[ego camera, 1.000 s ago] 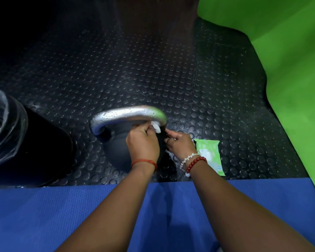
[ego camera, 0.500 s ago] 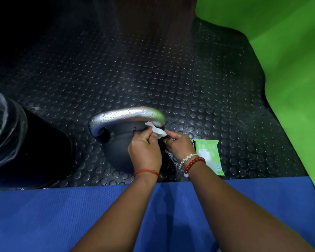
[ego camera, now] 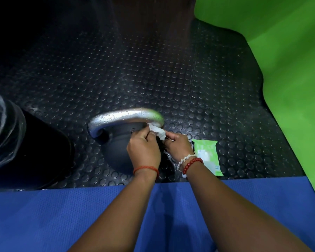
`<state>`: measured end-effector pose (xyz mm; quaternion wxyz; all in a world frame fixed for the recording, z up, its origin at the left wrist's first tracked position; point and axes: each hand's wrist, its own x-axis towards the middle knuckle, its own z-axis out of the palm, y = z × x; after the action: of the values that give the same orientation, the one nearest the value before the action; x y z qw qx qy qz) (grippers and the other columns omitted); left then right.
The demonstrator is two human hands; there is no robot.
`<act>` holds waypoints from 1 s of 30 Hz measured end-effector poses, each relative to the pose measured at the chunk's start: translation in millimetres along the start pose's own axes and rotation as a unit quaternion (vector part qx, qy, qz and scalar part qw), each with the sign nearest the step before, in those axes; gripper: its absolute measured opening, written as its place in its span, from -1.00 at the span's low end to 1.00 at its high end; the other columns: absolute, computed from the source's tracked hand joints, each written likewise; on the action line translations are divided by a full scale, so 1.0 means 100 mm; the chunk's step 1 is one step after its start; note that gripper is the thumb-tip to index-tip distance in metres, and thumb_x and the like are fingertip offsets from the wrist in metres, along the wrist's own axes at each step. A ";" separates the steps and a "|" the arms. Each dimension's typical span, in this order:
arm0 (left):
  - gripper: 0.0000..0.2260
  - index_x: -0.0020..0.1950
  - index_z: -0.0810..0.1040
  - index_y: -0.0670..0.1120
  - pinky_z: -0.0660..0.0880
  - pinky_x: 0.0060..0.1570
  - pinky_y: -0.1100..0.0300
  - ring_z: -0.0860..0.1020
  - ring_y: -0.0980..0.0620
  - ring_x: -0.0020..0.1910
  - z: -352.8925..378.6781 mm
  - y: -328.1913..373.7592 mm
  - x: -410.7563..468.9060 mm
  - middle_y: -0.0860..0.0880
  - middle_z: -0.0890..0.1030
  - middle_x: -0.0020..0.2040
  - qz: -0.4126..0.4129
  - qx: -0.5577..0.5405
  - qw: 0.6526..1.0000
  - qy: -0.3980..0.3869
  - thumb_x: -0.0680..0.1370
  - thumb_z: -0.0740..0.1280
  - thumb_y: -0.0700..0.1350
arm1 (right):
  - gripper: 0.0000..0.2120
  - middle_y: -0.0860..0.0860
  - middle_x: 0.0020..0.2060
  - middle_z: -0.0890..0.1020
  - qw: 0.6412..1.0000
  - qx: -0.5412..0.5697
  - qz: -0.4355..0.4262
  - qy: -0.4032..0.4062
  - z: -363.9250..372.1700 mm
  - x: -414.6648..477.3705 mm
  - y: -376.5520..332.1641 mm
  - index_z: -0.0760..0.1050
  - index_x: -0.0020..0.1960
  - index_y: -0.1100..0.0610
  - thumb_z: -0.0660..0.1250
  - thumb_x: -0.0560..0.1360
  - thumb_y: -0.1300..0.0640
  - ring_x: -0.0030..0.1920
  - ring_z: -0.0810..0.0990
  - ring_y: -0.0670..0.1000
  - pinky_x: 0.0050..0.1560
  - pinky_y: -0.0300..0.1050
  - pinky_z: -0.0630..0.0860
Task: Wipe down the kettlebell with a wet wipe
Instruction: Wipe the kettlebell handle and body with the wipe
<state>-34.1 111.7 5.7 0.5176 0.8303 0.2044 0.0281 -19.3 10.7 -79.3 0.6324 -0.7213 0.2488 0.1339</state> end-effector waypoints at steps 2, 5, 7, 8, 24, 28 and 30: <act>-0.81 0.06 0.67 -0.09 0.53 0.08 0.12 0.62 -0.04 -0.06 -0.02 -0.01 0.01 -0.05 0.67 -0.05 0.000 -0.002 1.000 -0.006 0.51 0.32 -0.20 | -0.69 -0.02 -0.29 0.66 1.000 -0.005 0.002 0.004 0.01 0.00 0.00 0.59 0.18 0.00 0.33 0.49 0.26 -0.30 0.47 0.06 -0.23 -0.01 0.49; -0.79 0.09 0.66 -0.13 0.45 0.10 0.28 0.60 -0.01 0.01 -0.03 0.06 0.10 -0.08 0.67 0.00 -0.014 0.008 1.000 0.002 0.53 0.28 -0.22 | -0.67 -0.03 -0.26 0.68 1.000 -0.010 0.009 0.001 0.00 0.00 -0.01 0.56 0.21 -0.03 0.33 0.50 0.24 -0.32 0.46 0.04 -0.24 -0.04 0.48; -0.78 0.14 0.64 -0.14 0.47 0.17 0.22 0.60 -0.02 0.03 -0.01 0.05 0.04 -0.08 0.65 0.06 -0.013 0.000 1.000 0.008 0.53 0.30 -0.22 | -0.68 0.00 -0.26 0.68 1.000 -0.010 0.003 0.002 0.01 -0.01 -0.01 0.57 0.19 -0.02 0.32 0.50 0.25 -0.31 0.47 0.05 -0.26 -0.01 0.51; -0.78 0.14 0.63 -0.13 0.48 0.18 0.17 0.60 -0.02 0.02 0.01 0.03 -0.02 -0.08 0.64 0.07 -0.010 -0.005 1.000 0.009 0.53 0.31 -0.22 | -0.68 0.04 -0.26 0.69 1.000 -0.010 -0.002 0.003 0.01 -0.01 0.00 0.58 0.18 -0.01 0.32 0.49 0.26 -0.30 0.48 0.05 -0.26 0.02 0.52; -0.80 0.11 0.65 -0.11 0.49 0.14 0.18 0.59 0.01 0.00 0.01 0.07 0.04 -0.04 0.65 0.02 -0.050 -0.042 0.998 0.008 0.53 0.30 -0.20 | -0.67 -0.04 -0.32 0.64 1.000 0.008 0.007 0.011 0.03 -0.06 -0.09 0.57 0.20 0.00 0.31 0.50 0.28 -0.36 0.50 0.04 -0.28 0.02 0.57; -0.79 0.13 0.64 -0.11 0.40 0.10 0.35 0.54 0.10 0.00 0.00 0.05 -0.03 0.03 0.62 0.04 -0.035 -0.029 0.999 0.010 0.53 0.32 -0.21 | -0.69 -0.02 -0.30 0.66 1.000 -0.004 0.002 0.012 0.06 -0.11 -0.12 0.59 0.18 0.03 0.31 0.49 0.27 -0.20 0.58 0.14 -0.03 0.18 0.59; -0.79 0.11 0.65 -0.14 0.42 0.09 0.31 0.56 0.05 0.00 -0.01 0.07 0.08 -0.05 0.65 0.03 -0.035 -0.010 0.999 0.006 0.54 0.28 -0.21 | -0.66 -0.13 -0.33 0.54 1.000 -0.018 0.002 0.015 0.01 -0.14 -0.17 0.55 0.25 0.09 0.27 0.52 0.31 -0.07 0.62 0.25 0.01 0.21 0.55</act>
<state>-24.9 112.4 10.9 0.5255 0.8171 0.2364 0.0173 -21.8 16.0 -57.5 0.6151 -0.7342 0.2568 0.1290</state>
